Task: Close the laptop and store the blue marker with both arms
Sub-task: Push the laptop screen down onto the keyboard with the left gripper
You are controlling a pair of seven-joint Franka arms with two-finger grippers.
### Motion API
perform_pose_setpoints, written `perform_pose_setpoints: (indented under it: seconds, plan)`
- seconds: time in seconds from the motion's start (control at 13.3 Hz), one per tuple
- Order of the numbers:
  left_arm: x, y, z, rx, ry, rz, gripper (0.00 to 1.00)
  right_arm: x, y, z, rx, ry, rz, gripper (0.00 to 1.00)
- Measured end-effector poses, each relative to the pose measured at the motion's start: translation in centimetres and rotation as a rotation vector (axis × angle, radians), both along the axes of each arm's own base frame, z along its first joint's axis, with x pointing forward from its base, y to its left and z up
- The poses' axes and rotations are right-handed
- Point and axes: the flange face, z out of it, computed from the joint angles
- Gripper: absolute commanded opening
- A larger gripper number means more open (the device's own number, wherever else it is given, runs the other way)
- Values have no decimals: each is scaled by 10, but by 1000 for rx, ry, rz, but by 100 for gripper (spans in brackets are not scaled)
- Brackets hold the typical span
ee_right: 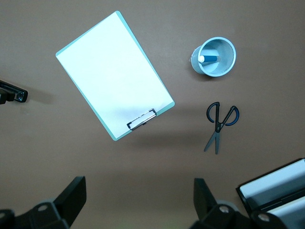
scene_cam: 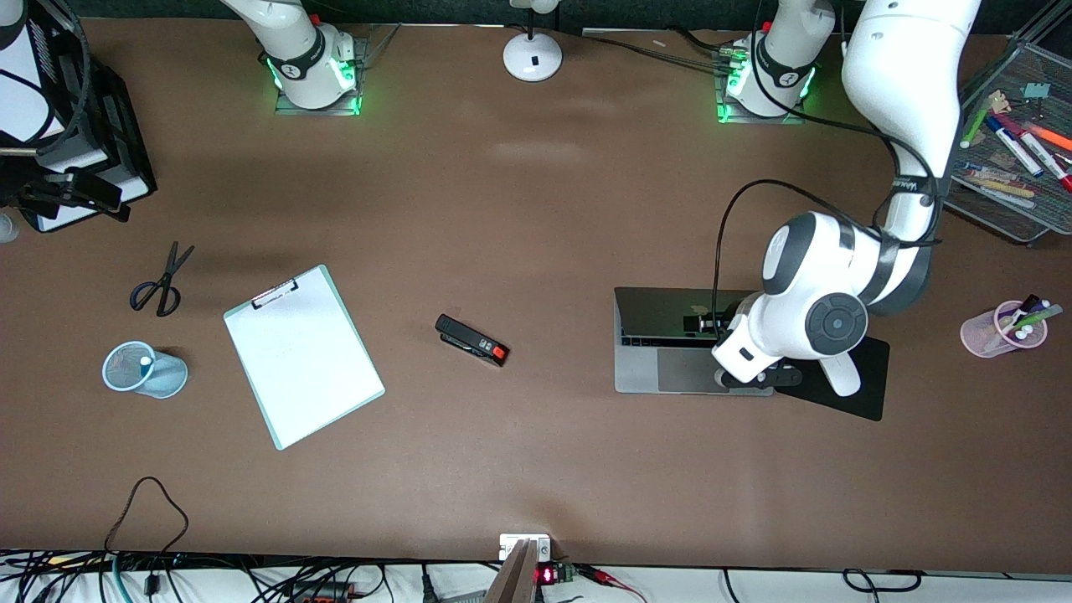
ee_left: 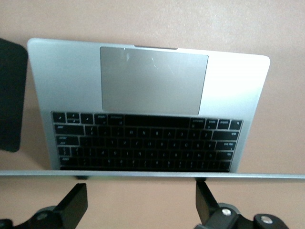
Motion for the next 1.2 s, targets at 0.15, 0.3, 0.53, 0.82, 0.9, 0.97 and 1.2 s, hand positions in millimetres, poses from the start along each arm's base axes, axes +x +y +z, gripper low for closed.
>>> perform_pose_setpoints:
  seconds: [0.15,0.3,0.53,0.82,0.9,0.97,1.2]
  plan:
    - [6,-1,-13,-7,-24,7,100,0,0,0,0,0,-1,100]
    - [11,-2,-20,-13,-45,12,100,0,0,0,0,0,-1,100]
    - [16,-3,-30,-22,-81,20,100,0,-1,0,0,0,-1,100]
    - [20,-4,-55,-28,-103,30,100,0,-2,0,0,0,-3,100]
    - [22,-4,-61,-31,-114,33,100,0,-2,0,0,-1,-3,100]
    - [22,-4,-68,-31,-113,35,100,0,-2,0,0,-1,-3,100]
    - [19,-6,-91,-29,-95,33,100,0,-2,0,0,-1,-4,100]
